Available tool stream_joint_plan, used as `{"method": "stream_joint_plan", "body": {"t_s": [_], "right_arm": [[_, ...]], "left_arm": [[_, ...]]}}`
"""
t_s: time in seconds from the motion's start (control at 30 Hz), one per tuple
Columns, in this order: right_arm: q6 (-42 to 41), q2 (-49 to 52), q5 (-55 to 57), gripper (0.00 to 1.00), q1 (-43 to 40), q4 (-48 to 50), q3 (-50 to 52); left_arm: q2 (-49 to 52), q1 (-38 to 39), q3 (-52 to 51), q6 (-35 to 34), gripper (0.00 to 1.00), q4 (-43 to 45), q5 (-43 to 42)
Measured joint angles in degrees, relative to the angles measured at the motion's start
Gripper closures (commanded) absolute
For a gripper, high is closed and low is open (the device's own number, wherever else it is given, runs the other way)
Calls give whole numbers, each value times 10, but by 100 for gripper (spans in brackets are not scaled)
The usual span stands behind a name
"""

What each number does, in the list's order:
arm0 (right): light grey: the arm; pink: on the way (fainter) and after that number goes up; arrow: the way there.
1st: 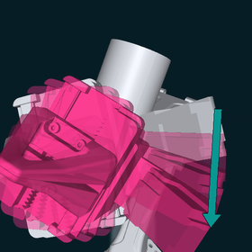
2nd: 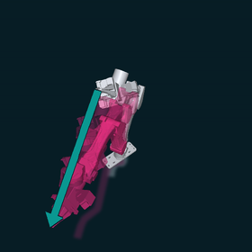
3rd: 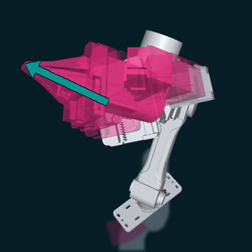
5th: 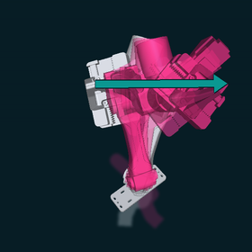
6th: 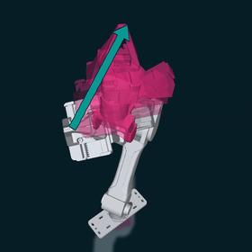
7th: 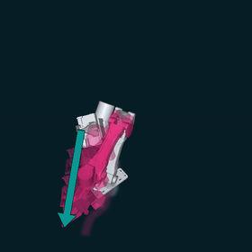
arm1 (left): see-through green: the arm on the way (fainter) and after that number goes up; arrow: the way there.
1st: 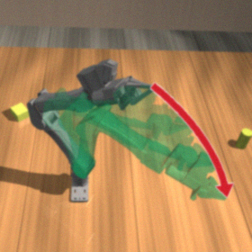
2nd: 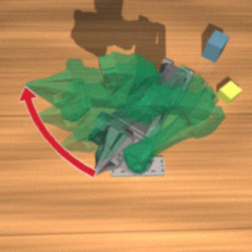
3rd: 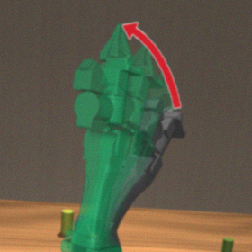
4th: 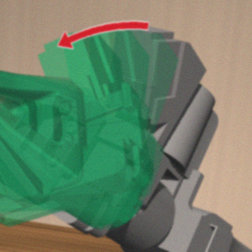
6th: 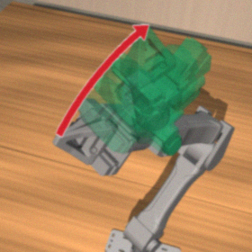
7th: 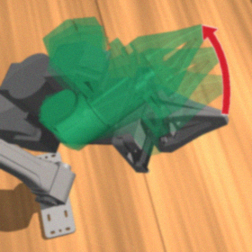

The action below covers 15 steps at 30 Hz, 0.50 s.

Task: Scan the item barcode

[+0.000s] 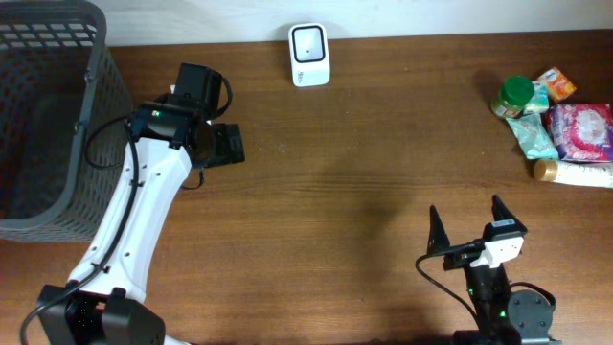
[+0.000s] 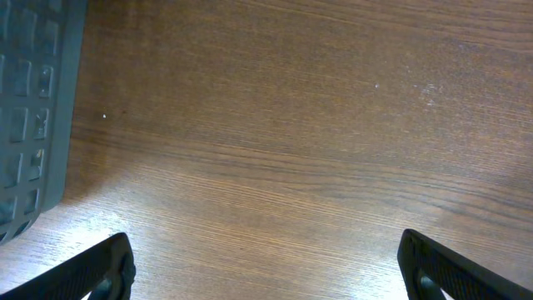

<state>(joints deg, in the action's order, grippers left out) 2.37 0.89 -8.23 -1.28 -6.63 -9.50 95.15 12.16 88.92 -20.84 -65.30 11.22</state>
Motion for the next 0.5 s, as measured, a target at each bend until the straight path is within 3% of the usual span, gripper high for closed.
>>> {"method": "stream_joint_plan", "body": {"t_s": [0.23,0.37,0.5], "right_arm": [[13,0,7,1,0,114,76],[6,0,10,1,0,79,85],[-59,-1,57,1,0,23,87]], "left_arm": [[0,0,0,0,1,0,0],[0,0,0,0,1,0,0],[0,0,0,0,1,0,0]]}}
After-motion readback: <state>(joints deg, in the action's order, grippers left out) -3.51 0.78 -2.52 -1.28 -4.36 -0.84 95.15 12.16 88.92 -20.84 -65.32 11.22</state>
